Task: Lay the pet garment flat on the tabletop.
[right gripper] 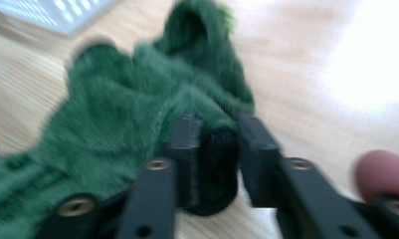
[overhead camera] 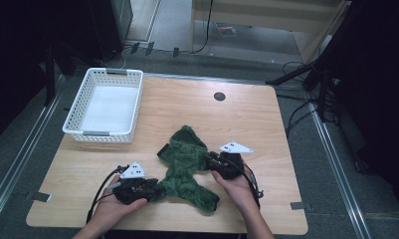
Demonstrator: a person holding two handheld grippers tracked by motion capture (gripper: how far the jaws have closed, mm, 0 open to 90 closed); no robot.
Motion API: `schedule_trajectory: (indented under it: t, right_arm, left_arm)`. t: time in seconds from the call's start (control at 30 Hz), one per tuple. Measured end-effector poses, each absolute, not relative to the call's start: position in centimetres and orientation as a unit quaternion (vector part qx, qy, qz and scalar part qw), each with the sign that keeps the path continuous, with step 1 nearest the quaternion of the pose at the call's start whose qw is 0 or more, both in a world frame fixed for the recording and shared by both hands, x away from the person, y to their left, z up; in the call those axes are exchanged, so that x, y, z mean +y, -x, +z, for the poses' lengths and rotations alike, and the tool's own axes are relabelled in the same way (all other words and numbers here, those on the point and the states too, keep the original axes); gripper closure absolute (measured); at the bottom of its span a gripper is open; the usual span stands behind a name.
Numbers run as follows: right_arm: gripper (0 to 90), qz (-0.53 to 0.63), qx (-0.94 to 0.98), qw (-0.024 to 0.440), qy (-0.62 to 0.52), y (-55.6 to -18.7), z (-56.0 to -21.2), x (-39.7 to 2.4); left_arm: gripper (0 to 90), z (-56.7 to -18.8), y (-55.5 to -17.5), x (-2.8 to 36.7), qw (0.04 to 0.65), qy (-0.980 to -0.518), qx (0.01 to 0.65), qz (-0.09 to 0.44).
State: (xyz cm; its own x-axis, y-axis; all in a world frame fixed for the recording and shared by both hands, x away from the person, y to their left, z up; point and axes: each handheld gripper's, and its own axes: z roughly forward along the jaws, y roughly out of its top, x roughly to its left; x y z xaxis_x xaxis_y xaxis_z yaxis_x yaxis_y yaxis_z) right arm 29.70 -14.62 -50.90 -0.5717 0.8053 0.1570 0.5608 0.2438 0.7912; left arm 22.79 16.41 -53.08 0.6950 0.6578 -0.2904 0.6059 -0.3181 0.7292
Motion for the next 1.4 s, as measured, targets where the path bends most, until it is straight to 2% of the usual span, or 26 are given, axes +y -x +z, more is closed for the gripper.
schedule_trajectory:
  t: [0.1, 0.23, 0.3, 0.47, 0.53, 0.6, 0.7, 0.73, 0.8, 0.9, 0.93, 1.1, 1.23, 1.3, 1.33, 1.4]
  right_arm:
    - [54.4, 0.447, 0.761, 0.151, -0.446, -30.5, -49.7, -15.0]
    - [51.4, 0.451, 0.745, 0.156, -0.465, -32.9, -49.4, -14.1]
    - [47.9, 0.436, 0.762, 0.141, -0.458, -34.1, -50.0, -13.2]
    - [42.0, 0.399, 0.766, 0.143, -0.483, -36.1, -51.8, -12.2]
    - [41.2, 0.392, 0.77, 0.147, -0.481, -36.5, -52.2, -11.9]
    - [48.5, 0.389, 0.775, 0.149, -0.476, -36.6, -52.4, -11.8]
    - [67.1, 0.39, 0.782, 0.132, -0.468, -36.9, -52.9, -11.8]
    - [76.5, 0.388, 0.787, 0.122, -0.463, -36.9, -53.0, -11.7]
    - [87.2, 0.387, 0.797, 0.112, -0.45, -37.0, -53.3, -11.5]
    - [90.0, 0.394, 0.793, 0.124, -0.448, -36.9, -53.1, -11.5]
    - [90.0, 0.4, 0.788, 0.134, -0.448, -36.8, -52.9, -11.6]
    - [90.0, 0.427, 0.764, 0.177, -0.449, -36.6, -51.9, -12.4]
    - [90.0, 0.391, 0.769, 0.203, -0.463, -36.9, -52.3, -13.6]
    - [84.4, 0.405, 0.758, 0.179, -0.479, -37.0, -52.5, -14.5]
    - [77.3, 0.425, 0.75, 0.154, -0.484, -37.2, -52.5, -15.0]
    - [67.4, 0.458, 0.741, 0.112, -0.479, -37.3, -52.4, -15.3]
  left_arm:
    - [39.2, -52.0, -24.7, 16.3, 0.458, -0.78, 0.423, 0.049]
    - [36.2, -51.4, -29.3, 14.8, 0.471, -0.741, 0.468, 0.095]
    - [36.4, -51.7, -31.6, 14.1, 0.456, -0.731, 0.492, 0.123]
    - [34.6, -53.1, -35.5, 12.8, 0.405, -0.734, 0.525, 0.143]
    - [34.5, -53.7, -36.1, 12.5, 0.394, -0.744, 0.522, 0.139]
    - [36.0, -54.0, -36.4, 12.2, 0.389, -0.753, 0.513, 0.135]
    - [45.0, -54.2, -36.6, 12.0, 0.392, -0.76, 0.502, 0.128]
    - [51.9, -54.1, -36.5, 11.9, 0.391, -0.764, 0.497, 0.13]
    - [67.3, -54.1, -36.5, 11.7, 0.39, -0.771, 0.484, 0.137]
    - [86.9, -54.2, -36.8, 12.1, 0.386, -0.765, 0.497, 0.138]
    - [90.0, -54.1, -36.9, 12.4, 0.39, -0.76, 0.502, 0.138]
    - [90.0, -53.7, -36.8, 12.7, 0.388, -0.758, 0.501, 0.155]
    - [90.0, -54.2, -37.0, 13.6, 0.383, -0.743, 0.527, 0.154]
    - [88.0, -54.3, -37.1, 13.9, 0.393, -0.733, 0.536, 0.143]
    - [79.2, -54.3, -37.2, 14.0, 0.399, -0.73, 0.537, 0.139]
    - [68.1, -54.0, -37.1, 14.0, 0.425, -0.723, 0.529, 0.13]
